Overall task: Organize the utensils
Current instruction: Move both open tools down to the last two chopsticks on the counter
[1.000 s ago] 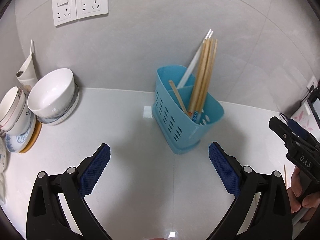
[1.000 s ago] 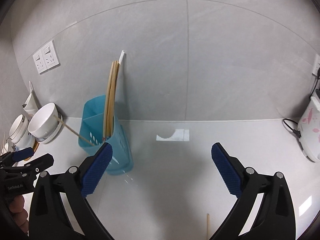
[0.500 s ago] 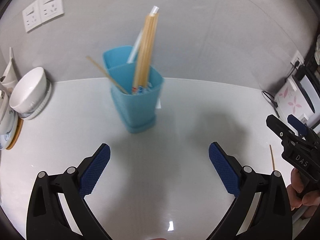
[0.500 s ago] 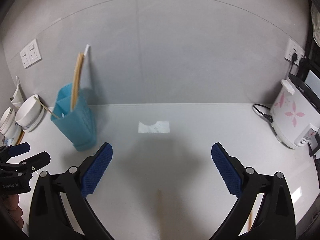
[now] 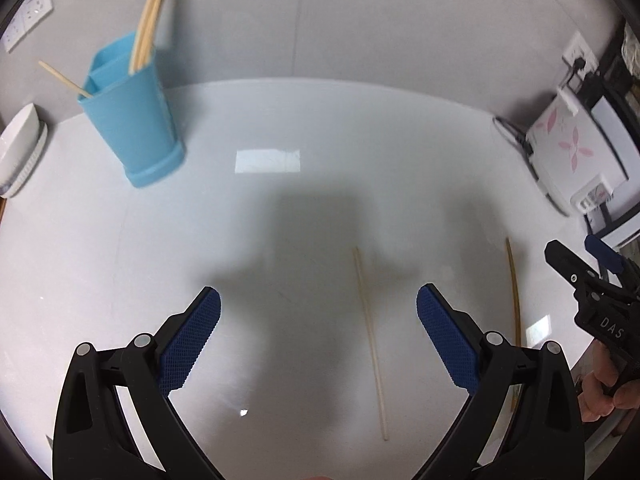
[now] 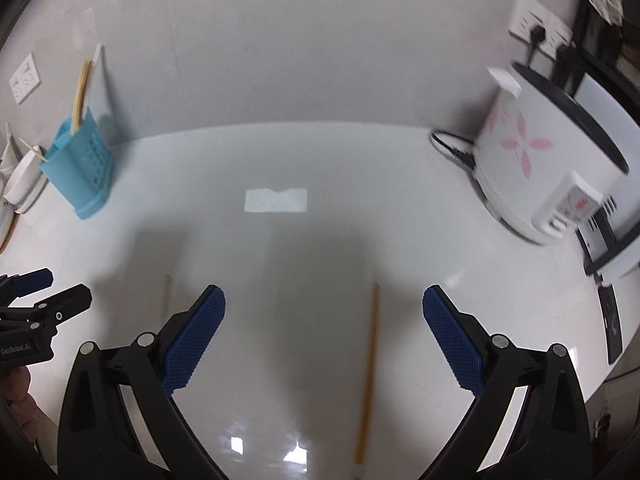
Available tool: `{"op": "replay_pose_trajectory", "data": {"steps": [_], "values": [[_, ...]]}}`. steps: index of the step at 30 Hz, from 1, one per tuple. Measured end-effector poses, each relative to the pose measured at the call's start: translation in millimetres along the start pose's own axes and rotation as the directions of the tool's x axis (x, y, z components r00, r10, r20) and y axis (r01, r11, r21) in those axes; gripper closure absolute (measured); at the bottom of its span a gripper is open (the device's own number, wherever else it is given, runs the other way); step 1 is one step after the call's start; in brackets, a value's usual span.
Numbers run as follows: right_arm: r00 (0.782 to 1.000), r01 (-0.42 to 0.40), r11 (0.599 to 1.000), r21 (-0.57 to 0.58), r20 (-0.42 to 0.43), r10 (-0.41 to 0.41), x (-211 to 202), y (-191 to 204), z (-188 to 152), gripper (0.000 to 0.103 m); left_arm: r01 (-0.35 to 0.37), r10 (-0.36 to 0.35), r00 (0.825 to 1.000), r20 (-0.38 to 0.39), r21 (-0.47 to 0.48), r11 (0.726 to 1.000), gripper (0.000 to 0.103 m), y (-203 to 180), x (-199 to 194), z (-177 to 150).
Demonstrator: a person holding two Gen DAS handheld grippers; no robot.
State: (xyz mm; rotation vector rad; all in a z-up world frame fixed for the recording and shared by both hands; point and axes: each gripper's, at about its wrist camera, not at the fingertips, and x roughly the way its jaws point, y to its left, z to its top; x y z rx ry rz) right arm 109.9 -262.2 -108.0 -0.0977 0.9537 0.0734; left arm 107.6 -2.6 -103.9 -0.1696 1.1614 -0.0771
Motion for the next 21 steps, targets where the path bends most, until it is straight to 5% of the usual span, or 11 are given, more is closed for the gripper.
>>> {"op": "replay_pose_trajectory", "data": {"steps": [11,21], "values": [[0.984,0.009,0.999,0.043,-0.178,-0.001,39,-41,-51,0.01,-0.086,0.089,0.982,-0.17,0.025,0.996,0.008,-30,60,-30],[0.95,0.017,0.999,0.047,-0.312,-0.002,58,-41,-66,0.037,-0.13,0.137,0.962,-0.236,0.045,0.99,0.02,-38,79,-38]]}}
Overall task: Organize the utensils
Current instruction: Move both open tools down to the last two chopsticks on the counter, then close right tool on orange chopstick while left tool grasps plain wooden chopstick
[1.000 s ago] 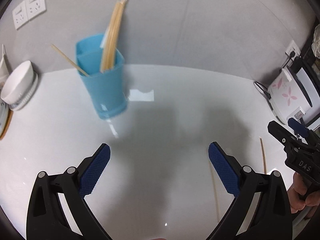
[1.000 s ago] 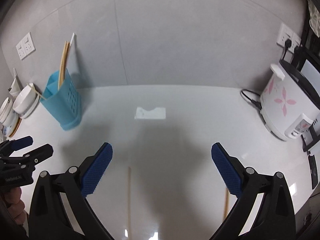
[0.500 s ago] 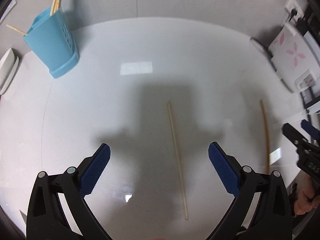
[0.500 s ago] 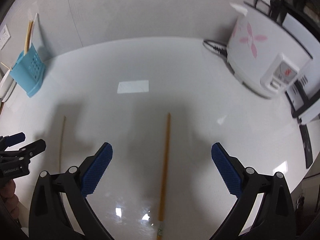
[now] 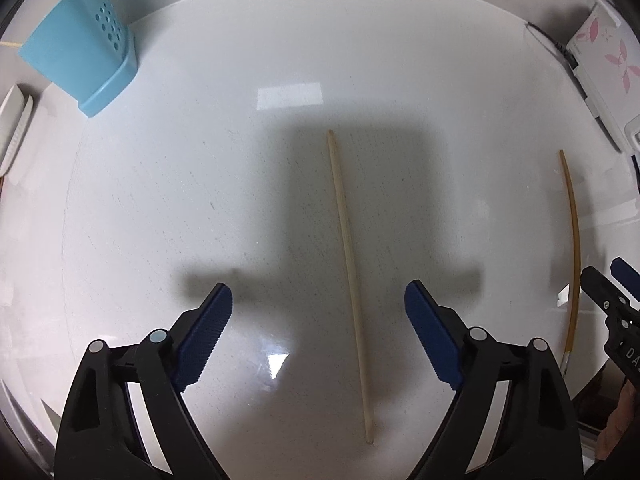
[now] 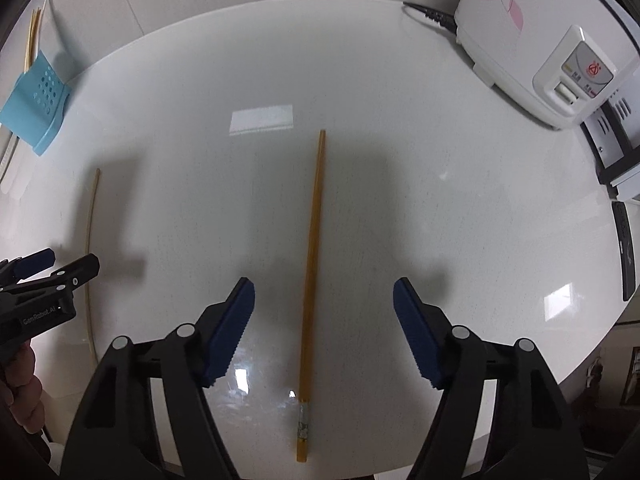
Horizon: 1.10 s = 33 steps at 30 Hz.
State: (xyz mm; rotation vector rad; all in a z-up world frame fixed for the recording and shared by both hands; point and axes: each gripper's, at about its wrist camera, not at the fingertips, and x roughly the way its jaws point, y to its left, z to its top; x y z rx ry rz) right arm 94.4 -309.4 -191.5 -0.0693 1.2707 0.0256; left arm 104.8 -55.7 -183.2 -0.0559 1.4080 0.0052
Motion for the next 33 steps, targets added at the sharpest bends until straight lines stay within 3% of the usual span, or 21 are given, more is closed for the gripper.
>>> {"op": "replay_pose_trajectory", "data": {"steps": [5,8,11,13,14,17,18,24,33], "values": [[0.998,-0.005,1.0,0.005,-0.059,0.005,4,1,-7,0.047,0.001,-0.001,1.0,-0.014,-0.002,1.0,0.029,3,1,-3],[0.996,-0.004,1.0,0.003,-0.089,0.005,6,4,-10,0.056,0.003,-0.002,1.0,-0.024,0.009,1.0,0.04,3,-1,-5],[0.994,0.005,1.0,0.0,-0.11,-0.005,9,6,-12,0.064,0.004,-0.003,1.0,-0.029,0.023,1.0,0.063,-1,-2,-2],[0.992,0.008,1.0,0.007,-0.123,-0.008,9,9,-16,0.07,0.008,-0.007,0.999,-0.034,0.02,1.0,0.092,-1,-3,-2],[0.991,0.008,1.0,0.009,-0.133,-0.007,10,10,-17,0.074,0.013,-0.012,0.999,-0.035,0.01,1.0,0.1,1,-3,-2],[0.989,0.017,1.0,0.022,-0.149,-0.013,13,11,-19,0.085,0.032,-0.032,0.999,-0.041,-0.012,0.999,0.1,10,-4,-2],[0.988,0.003,0.999,0.037,-0.151,0.003,13,10,-19,0.096,0.034,-0.034,0.999,-0.042,-0.008,0.999,0.1,12,-4,-2],[0.987,-0.002,0.997,0.077,-0.157,0.015,15,8,-18,0.097,0.06,-0.06,0.998,-0.035,0.001,0.998,0.1,24,-7,-1],[0.995,-0.033,0.996,0.082,-0.088,0.04,-3,18,-14,0.097,0.102,-0.102,0.994,0.026,-0.022,0.995,0.1,50,-25,9]]}}
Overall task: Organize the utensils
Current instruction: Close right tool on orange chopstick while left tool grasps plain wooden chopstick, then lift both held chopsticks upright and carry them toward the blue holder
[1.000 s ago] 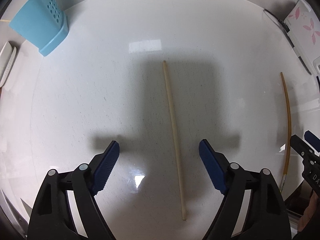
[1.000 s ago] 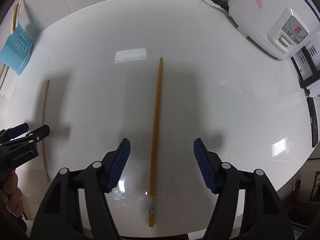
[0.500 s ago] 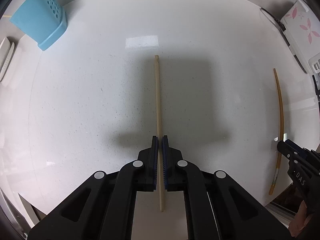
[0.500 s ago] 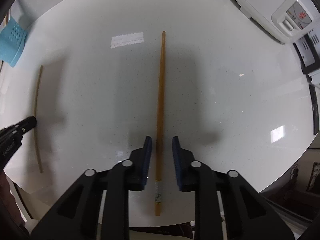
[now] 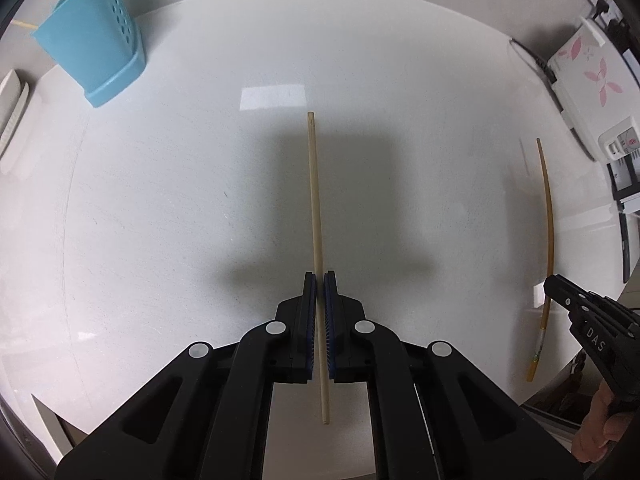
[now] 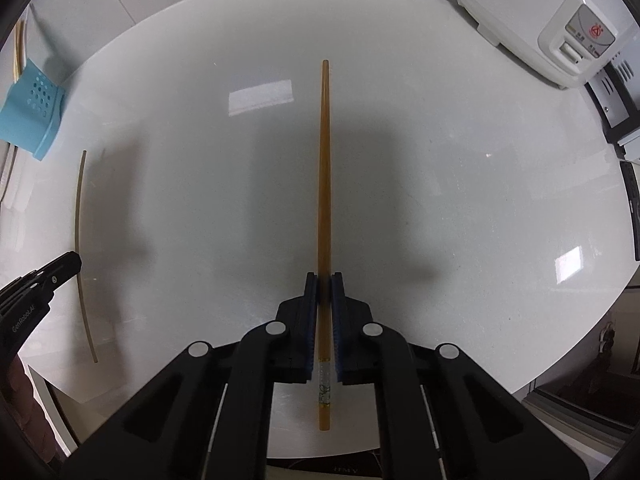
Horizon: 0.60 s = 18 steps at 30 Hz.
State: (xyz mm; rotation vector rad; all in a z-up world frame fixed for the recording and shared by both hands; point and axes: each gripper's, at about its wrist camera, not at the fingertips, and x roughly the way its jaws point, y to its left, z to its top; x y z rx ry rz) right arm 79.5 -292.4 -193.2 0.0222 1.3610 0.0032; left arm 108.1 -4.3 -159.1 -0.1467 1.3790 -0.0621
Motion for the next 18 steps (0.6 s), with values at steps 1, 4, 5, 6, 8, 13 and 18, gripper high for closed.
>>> {"op": "replay_pose_trajectory", "data": {"steps": [1,4,5,6,8,13,18], "values": [[1.0,-0.002,1.0,-0.004,0.009,0.002,-2,2,0,0.097,-0.002,0.002,1.0,0.011,0.001,1.0,0.1,3,-3,1],[0.999,-0.006,1.0,-0.013,0.032,0.006,-9,9,1,0.097,-0.003,0.003,0.999,0.032,-0.008,1.0,0.1,5,-8,-1],[0.999,-0.009,1.0,-0.018,0.042,0.01,-12,12,2,0.097,-0.002,0.003,0.999,0.04,-0.011,1.0,0.1,9,-11,1],[0.999,-0.012,1.0,-0.021,0.049,0.013,-14,12,4,0.097,-0.001,0.002,0.999,0.046,-0.013,1.0,0.1,4,-8,-2],[0.998,-0.019,0.999,-0.029,0.065,0.02,-18,18,7,0.097,-0.002,0.003,0.998,0.057,-0.014,1.0,0.1,13,-7,7],[0.993,-0.041,0.998,-0.051,0.107,0.046,-29,30,18,0.097,-0.002,0.004,0.996,0.089,-0.029,1.0,0.1,11,-26,4],[0.986,-0.062,0.995,-0.08,0.149,0.073,-45,51,25,0.097,-0.004,0.009,0.991,0.133,-0.039,0.999,0.1,21,-43,6]]}}
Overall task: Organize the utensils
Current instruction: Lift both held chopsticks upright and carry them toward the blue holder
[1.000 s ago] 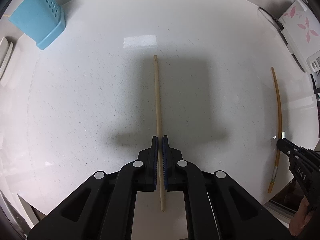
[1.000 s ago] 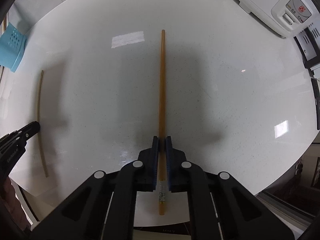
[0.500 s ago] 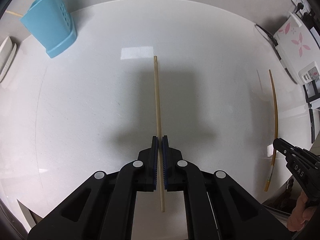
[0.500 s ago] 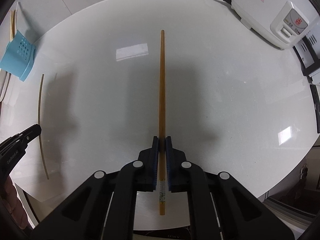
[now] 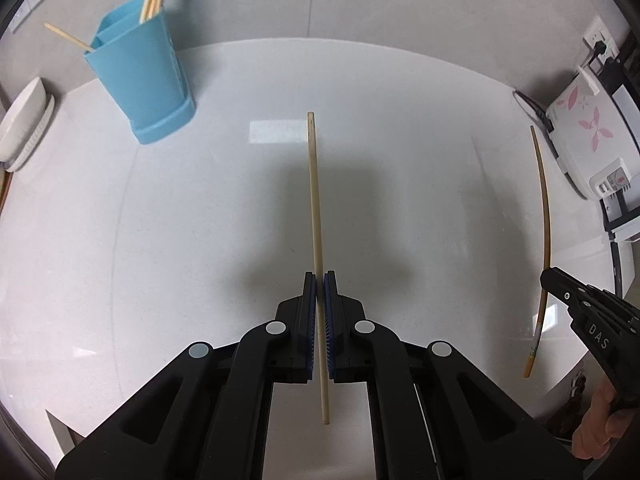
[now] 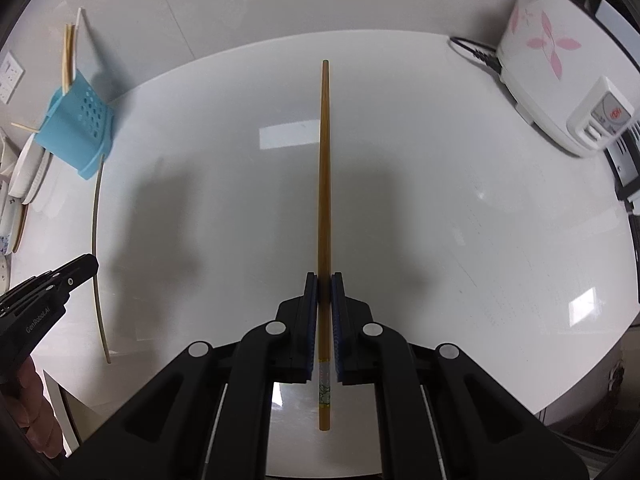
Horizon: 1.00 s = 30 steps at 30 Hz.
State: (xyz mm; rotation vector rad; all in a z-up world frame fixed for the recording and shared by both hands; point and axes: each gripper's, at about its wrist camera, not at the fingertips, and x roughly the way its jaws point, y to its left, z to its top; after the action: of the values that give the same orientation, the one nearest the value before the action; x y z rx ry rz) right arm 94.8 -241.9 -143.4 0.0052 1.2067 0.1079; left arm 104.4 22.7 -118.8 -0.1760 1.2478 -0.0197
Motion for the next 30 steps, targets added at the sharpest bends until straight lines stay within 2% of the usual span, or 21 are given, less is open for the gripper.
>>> {"op": "replay_pose_trajectory", "data": {"steps": [8,16,22,30], "values": [[0.997,-0.035,0.998,-0.046,0.073,0.038,-16,40,18,0.097,0.011,-0.01,0.998,0.064,-0.023,1.0,0.1,35,-25,10],[0.983,-0.076,0.993,-0.092,0.163,0.09,-34,82,40,0.097,0.027,-0.022,0.994,0.11,-0.036,0.999,0.1,71,-40,23],[0.977,-0.082,0.993,-0.084,0.192,0.096,-33,111,51,0.097,0.045,-0.041,0.988,0.15,-0.028,0.999,0.1,101,-49,40],[0.95,-0.111,0.992,-0.061,0.285,0.124,-44,151,61,0.097,0.077,-0.078,0.979,0.191,0.011,0.997,0.1,134,-66,62]]}}
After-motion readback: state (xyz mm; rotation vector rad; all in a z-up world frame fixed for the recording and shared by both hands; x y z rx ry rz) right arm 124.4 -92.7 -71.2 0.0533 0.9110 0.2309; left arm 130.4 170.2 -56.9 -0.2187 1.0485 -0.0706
